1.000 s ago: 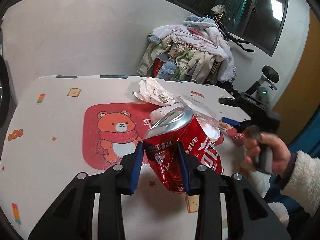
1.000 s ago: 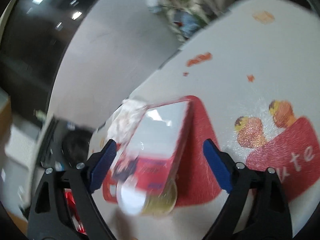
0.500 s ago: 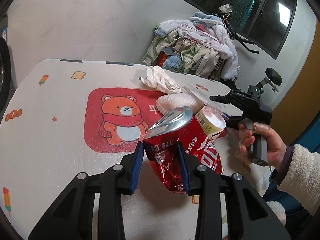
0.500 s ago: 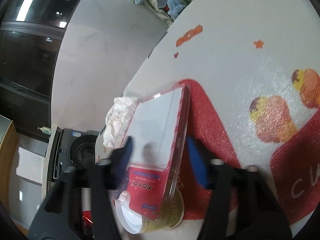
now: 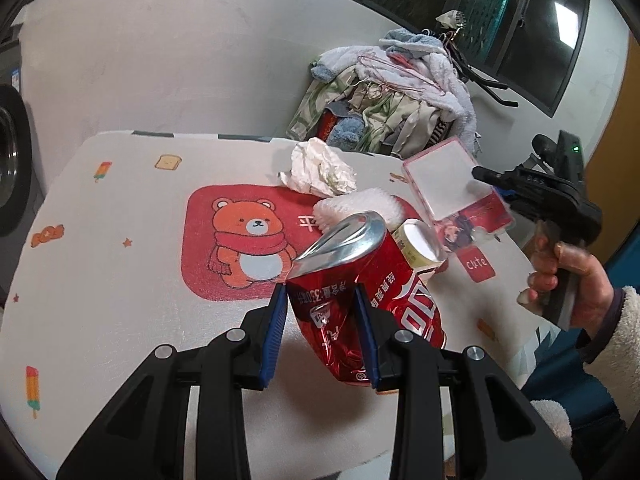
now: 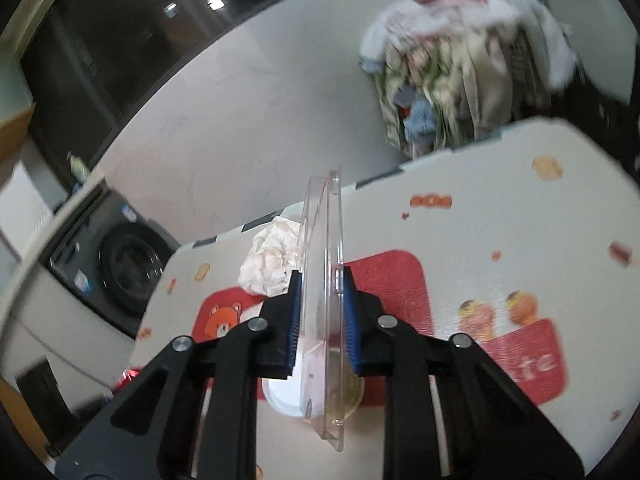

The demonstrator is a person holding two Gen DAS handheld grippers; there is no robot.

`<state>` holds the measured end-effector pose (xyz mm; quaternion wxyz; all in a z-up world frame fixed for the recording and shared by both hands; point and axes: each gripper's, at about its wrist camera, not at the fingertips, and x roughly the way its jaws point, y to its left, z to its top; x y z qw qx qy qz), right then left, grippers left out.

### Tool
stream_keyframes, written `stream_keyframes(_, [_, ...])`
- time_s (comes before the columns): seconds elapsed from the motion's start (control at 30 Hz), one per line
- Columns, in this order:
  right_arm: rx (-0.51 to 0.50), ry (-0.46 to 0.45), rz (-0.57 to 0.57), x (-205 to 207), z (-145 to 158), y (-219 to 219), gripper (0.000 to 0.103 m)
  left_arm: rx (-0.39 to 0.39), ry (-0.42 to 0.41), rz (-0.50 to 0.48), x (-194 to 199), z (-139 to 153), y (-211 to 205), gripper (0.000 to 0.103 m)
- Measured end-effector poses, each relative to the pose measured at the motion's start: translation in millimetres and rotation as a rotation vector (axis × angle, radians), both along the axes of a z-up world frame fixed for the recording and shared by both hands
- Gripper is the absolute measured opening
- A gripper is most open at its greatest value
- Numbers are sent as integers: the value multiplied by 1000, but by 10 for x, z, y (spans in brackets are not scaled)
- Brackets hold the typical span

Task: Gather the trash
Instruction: 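Lower the cola can and clear plastic box into the brown bin, opening both tools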

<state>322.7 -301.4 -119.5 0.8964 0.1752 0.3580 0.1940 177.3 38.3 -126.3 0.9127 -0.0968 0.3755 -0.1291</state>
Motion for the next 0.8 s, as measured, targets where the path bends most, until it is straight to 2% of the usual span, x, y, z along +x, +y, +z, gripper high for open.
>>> stream_keyframes(0.27, [-47, -71, 77, -772, 202, -162, 22, 30, -13, -16, -395, 163, -72, 33])
stream_keyframes(0.5, [-108, -93, 195, -1588, 248, -79, 22, 56, 5, -46, -935, 126, -146, 33])
stream_keyframes(0.8, [-124, -20, 376, -2625, -17, 55, 22, 95, 20, -61, -1475, 60, -64, 33])
